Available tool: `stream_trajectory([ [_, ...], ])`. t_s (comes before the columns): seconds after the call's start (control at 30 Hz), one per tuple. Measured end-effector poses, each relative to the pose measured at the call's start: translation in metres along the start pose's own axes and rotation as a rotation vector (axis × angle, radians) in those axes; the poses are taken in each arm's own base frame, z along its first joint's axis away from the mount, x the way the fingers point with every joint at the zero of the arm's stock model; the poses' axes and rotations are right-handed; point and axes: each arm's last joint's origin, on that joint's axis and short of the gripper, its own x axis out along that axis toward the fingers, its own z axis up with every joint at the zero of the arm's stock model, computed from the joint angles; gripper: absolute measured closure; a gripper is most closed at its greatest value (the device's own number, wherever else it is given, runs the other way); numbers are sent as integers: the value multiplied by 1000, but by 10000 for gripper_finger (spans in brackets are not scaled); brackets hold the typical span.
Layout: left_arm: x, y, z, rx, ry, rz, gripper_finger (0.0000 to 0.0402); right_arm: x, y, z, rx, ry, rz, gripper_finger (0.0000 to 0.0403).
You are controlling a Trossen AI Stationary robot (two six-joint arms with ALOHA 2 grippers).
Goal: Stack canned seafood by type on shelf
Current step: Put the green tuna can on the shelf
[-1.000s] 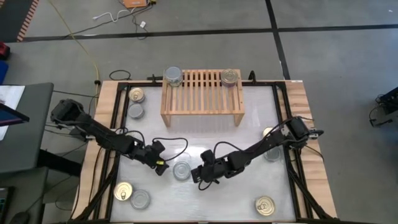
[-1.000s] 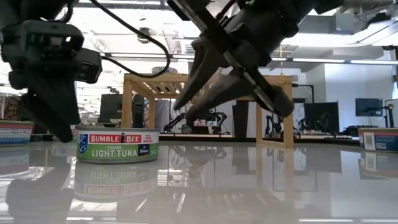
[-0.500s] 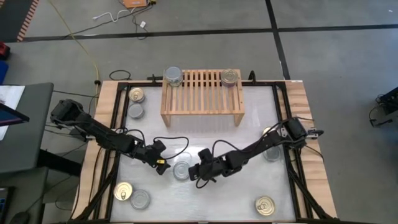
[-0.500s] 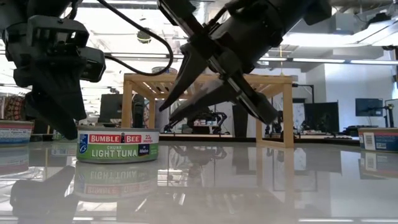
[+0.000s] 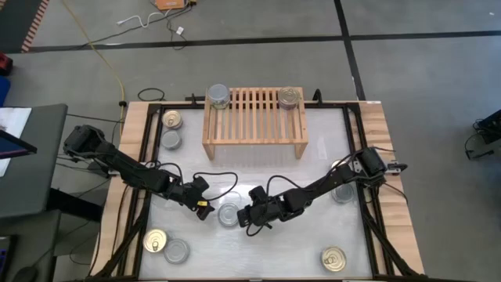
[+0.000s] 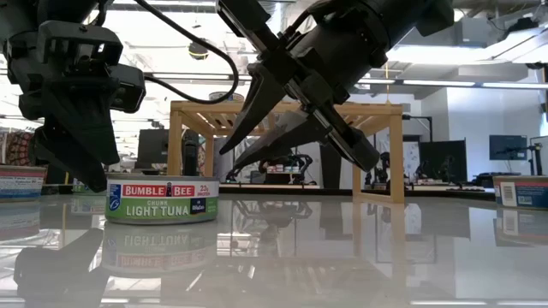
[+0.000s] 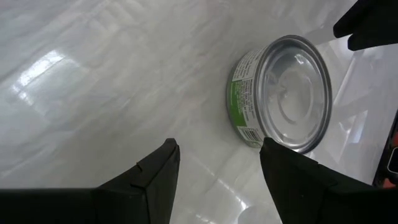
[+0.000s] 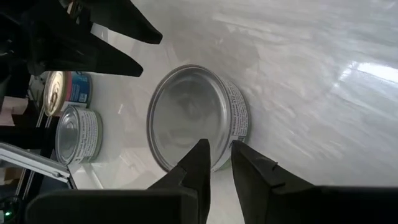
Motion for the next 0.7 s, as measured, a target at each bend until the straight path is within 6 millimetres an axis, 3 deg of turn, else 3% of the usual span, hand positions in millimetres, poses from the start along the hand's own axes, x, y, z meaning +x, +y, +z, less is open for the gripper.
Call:
stream_trajectory([
  [0.3, 0, 0, 0, 7, -2, 0, 187, 0, 0, 0, 1, 0, 3, 262],
  [0.7, 0, 0, 1, 16, -15, 5, 187, 3, -3, 10, 12, -22, -19, 261],
])
